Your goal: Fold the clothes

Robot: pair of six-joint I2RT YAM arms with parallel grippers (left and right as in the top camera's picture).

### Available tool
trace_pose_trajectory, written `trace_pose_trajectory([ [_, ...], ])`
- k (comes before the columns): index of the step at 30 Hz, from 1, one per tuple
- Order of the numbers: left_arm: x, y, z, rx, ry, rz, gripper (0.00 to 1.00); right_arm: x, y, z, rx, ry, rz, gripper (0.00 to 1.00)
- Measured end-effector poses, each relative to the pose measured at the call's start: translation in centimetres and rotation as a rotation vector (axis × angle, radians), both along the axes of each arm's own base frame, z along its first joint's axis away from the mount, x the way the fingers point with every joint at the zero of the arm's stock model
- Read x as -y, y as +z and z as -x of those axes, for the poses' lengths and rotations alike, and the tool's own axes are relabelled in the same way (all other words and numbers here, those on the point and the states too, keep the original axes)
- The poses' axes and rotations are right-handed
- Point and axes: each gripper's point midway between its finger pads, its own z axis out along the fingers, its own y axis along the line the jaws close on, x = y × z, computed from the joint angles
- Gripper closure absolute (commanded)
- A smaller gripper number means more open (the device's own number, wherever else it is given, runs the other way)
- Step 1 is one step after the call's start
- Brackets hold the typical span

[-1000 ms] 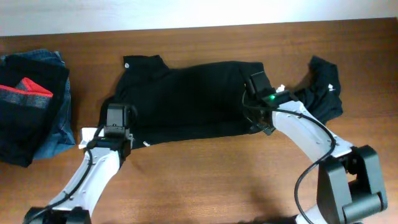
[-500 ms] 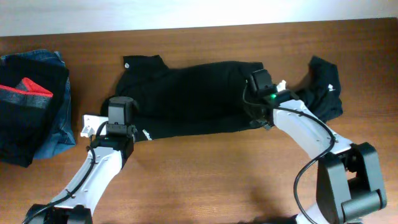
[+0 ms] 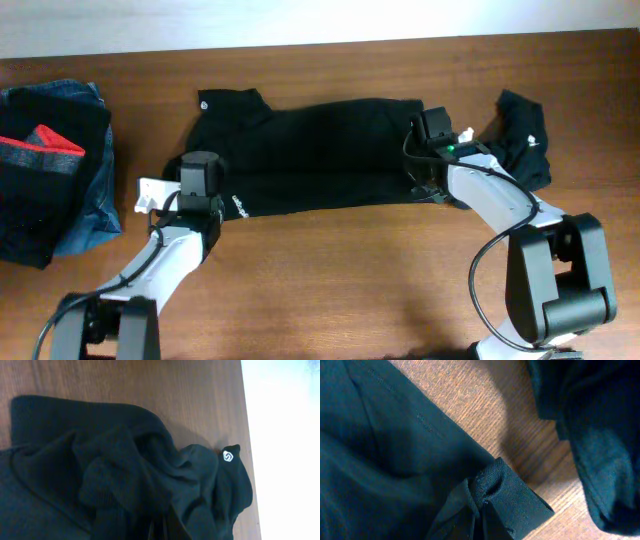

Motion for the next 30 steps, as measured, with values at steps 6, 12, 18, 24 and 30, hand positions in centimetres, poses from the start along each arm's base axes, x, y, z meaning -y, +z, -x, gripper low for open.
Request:
trace_pose_trajectory([
  [6, -0.2, 0.4, -1.2, 0.054, 0.006, -0.024, 0.99, -0.3, 0.5, -1.4, 0.061, 0.000, -0.011, 0.96],
  [12, -0.6, 0.5, -1.2, 0.059, 0.026, -0.042, 0.85, -0.5, 1.0, -2.5, 0.111, 0.001, -0.020, 0.69],
  [18, -1.0, 0.8, -1.2, 0.065, 0.038, -0.061, 0.07, -0.2, 1.1, -2.7, 0.117, -0.004, -0.015, 0.20],
  [24, -1.1, 1.5, -1.7, 0.101, 0.045, -0.065, 0.01, 0.2, 1.1, -2.8, 0.120, -0.013, -0.012, 0.01],
  [30, -0.8, 3.6, -3.2, 0.161, -0.029, -0.154, 0.00, 1.3, 1.5, -2.0, 0.066, 0.114, 0.045, 0.01],
])
